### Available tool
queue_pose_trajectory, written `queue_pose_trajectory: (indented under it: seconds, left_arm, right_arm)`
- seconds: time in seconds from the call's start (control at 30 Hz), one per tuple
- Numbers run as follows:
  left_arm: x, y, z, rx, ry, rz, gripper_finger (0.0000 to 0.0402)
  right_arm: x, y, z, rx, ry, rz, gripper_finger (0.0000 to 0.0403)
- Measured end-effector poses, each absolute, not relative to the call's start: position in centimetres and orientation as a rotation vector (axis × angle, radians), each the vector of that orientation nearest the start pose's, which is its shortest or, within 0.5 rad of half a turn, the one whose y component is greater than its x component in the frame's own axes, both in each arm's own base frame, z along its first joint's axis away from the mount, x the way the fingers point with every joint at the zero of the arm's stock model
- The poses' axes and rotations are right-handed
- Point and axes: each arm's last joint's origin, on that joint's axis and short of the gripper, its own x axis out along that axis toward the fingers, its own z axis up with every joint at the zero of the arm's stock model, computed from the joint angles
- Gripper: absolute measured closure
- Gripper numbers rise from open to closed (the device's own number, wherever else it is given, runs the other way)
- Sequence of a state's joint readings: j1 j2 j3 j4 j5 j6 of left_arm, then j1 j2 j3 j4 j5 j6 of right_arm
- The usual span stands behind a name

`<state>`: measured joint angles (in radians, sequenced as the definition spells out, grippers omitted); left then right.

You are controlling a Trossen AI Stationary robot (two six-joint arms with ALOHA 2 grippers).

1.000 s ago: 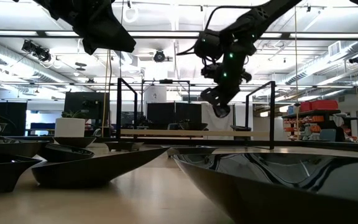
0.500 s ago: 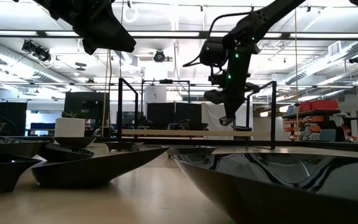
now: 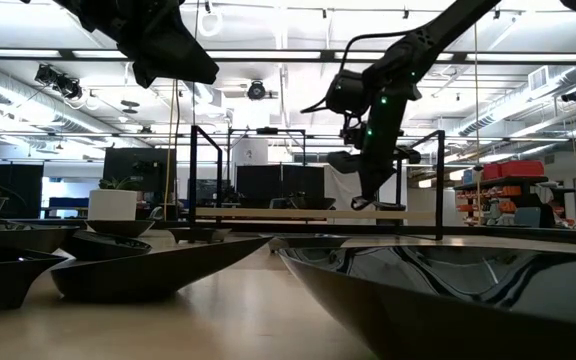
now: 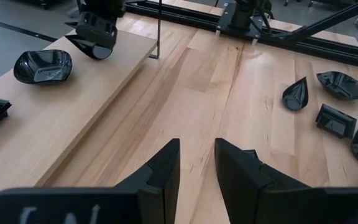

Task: Pick & Place Mini shaped plates
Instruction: Stack the black teardrop shaped bowl on top of the other black teardrop shaped bowl on the shelf, then remove the stacked black teardrop shape bowls

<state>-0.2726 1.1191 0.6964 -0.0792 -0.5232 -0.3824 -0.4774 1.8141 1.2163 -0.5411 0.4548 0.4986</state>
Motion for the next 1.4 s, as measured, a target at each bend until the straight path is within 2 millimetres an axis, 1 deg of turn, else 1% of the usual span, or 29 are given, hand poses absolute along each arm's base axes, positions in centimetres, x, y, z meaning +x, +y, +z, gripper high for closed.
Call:
queue_pose_trajectory:
  seconds: [0.1,0.33,0.43,0.57,0.73,0.87,1.0,1.1,1.2,1.3,1.4]
  left_arm:
    - [22.9,-4.9,25.0,-0.179,0.409,0.329,0.0296]
    - [22.9,-4.9,25.0,-0.179,0.409,0.329,0.0296]
    - [22.9,-4.9,25.1,-0.179,0.409,0.329,0.0296]
    - [22.9,-4.9,25.1,-0.179,0.409,0.329,0.0296]
    - [22.9,-4.9,25.1,-0.178,0.406,0.334,0.0296]
    - [22.9,-4.8,25.1,-0.174,0.4,0.352,0.0296]
    - [23.0,-4.8,25.1,-0.175,0.395,0.353,0.0296]
    - [23.0,-4.8,25.1,-0.174,0.394,0.354,0.0296]
    - [23.0,-4.8,25.2,-0.171,0.39,0.366,0.0296]
    - [23.0,-4.8,25.2,-0.171,0.389,0.368,0.0296]
    - [23.0,-4.8,25.2,-0.17,0.389,0.368,0.0296]
  right_arm:
    - [31.3,-17.6,18.6,0.429,0.942,-1.104,0.0366]
    - [31.5,-17.8,18.8,0.398,0.922,-1.114,0.0304]
    - [31.6,-17.6,19.4,0.375,0.905,-1.093,0.0286]
    - [31.4,-17.0,20.5,0.349,0.889,-1.066,0.0282]
    - [31.3,-16.8,21.8,0.334,0.915,-1.032,0.0304]
    - [31.4,-18.0,21.9,0.321,0.96,-1.049,0.0319]
    - [30.8,-19.6,22.2,0.326,0.954,-1.082,0.0313]
    - [30.3,-20.6,22.3,0.317,0.957,-1.101,0.0292]
    - [29.8,-21.5,22.3,0.32,0.951,-1.094,0.026]
    - [29.7,-22.1,22.4,0.318,0.947,-1.041,0.0228]
    - [29.9,-22.3,22.5,0.308,0.939,-0.982,0.0205]
